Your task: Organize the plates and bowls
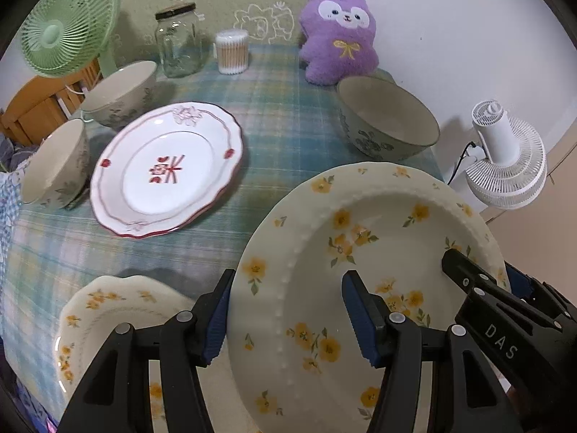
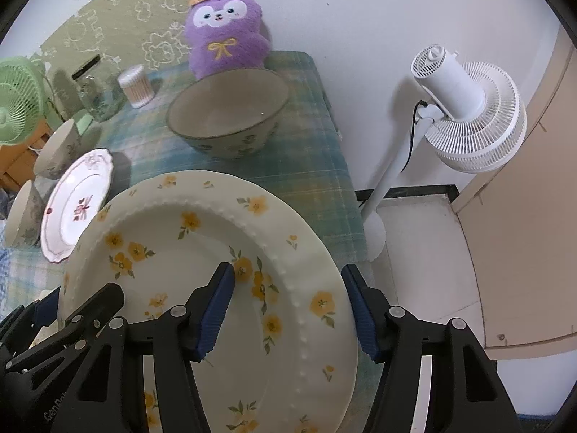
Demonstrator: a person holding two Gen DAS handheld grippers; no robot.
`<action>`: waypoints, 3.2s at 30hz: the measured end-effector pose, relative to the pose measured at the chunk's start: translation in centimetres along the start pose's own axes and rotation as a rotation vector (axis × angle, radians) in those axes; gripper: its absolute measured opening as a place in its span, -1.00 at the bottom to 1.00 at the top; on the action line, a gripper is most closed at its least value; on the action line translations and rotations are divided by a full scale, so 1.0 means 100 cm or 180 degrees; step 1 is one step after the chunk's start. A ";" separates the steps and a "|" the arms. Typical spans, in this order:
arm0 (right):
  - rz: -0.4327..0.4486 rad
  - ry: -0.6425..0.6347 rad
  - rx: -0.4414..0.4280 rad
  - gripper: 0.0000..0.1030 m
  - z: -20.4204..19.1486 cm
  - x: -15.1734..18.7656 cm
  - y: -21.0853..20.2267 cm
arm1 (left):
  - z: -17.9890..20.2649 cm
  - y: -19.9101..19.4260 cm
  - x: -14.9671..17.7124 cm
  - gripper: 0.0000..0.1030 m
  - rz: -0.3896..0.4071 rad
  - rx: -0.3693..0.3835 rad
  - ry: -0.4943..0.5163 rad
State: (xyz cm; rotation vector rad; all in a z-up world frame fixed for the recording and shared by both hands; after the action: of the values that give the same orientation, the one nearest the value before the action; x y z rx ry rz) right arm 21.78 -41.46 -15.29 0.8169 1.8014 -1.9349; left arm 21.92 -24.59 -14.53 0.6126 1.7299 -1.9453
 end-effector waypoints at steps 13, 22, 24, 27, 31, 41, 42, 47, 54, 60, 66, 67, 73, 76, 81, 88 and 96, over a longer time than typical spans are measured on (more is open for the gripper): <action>0.0110 -0.0051 -0.0056 0.23 -0.052 0.024 -0.042 | -0.050 -0.042 0.018 0.15 0.0153 -0.0041 -0.0033; 0.0107 -0.0096 -0.0109 0.23 -0.092 0.052 -0.059 | -0.092 -0.064 0.038 0.15 0.0181 -0.0090 -0.0057; 0.0100 -0.0118 -0.0117 0.23 -0.102 0.059 -0.062 | -0.100 -0.067 0.044 0.15 0.0176 -0.0105 -0.0064; 0.0073 -0.0142 -0.0131 0.23 -0.114 0.069 -0.064 | -0.114 -0.069 0.054 0.15 0.0147 -0.0124 -0.0082; 0.0039 -0.0188 -0.0144 0.23 -0.128 0.081 -0.064 | -0.129 -0.070 0.067 0.15 0.0109 -0.0152 -0.0097; -0.0049 -0.0273 -0.0112 0.23 -0.147 0.099 -0.058 | -0.146 -0.060 0.089 0.15 -0.0068 -0.0135 -0.0126; -0.0049 -0.0277 -0.0104 0.23 -0.148 0.100 -0.058 | -0.147 -0.060 0.090 0.15 -0.0075 -0.0130 -0.0123; -0.0042 -0.0316 -0.0070 0.23 -0.150 0.101 -0.056 | -0.149 -0.054 0.093 0.18 -0.0107 -0.0132 -0.0112; -0.0098 -0.0351 -0.0048 0.22 -0.156 0.104 -0.048 | -0.151 -0.048 0.094 0.17 -0.0126 -0.0208 -0.0075; -0.0206 -0.0351 -0.0063 0.21 -0.156 0.106 -0.040 | -0.152 -0.046 0.091 0.19 -0.0105 -0.0255 -0.0052; -0.0218 -0.0348 -0.0099 0.19 -0.155 0.107 -0.042 | -0.150 -0.044 0.091 0.33 -0.0162 -0.0239 -0.0009; -0.0200 -0.0362 -0.0100 0.19 -0.156 0.106 -0.043 | -0.150 -0.044 0.091 0.36 -0.0169 -0.0232 0.0016; -0.0130 -0.0329 -0.0061 0.13 -0.153 0.104 -0.053 | -0.150 -0.046 0.092 0.39 -0.0184 -0.0222 0.0081; -0.0166 -0.0339 -0.0072 -0.20 -0.152 0.106 -0.056 | -0.152 -0.049 0.091 0.39 -0.0174 -0.0244 0.0086; -0.0163 -0.0359 -0.0052 -0.28 -0.157 0.110 -0.054 | -0.157 -0.057 0.089 0.39 -0.0127 -0.0248 0.0107; -0.0083 -0.0447 0.0002 -0.27 -0.171 0.108 -0.051 | -0.163 -0.069 0.082 0.60 0.0122 -0.0404 0.0268; -0.0139 -0.0308 0.0004 -0.26 -0.169 0.102 -0.051 | -0.171 -0.073 0.080 0.60 0.0130 -0.0322 0.0240</action>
State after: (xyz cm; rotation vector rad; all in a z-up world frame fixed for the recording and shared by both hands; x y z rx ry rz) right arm 13.49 -23.06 -18.08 0.6776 1.7754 -1.9677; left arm 11.56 -7.23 -15.46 0.6871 1.8344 -1.8160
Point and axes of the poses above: each gripper's, at about its wrist camera, not at the fingertips, and y roughly the way its jaws point, z to its right, x to its underside, the point moved 5 cm from there along y, roughly the way its jaws point, and after that the axes turned 11 degrees about z, right-handed, at the moved point
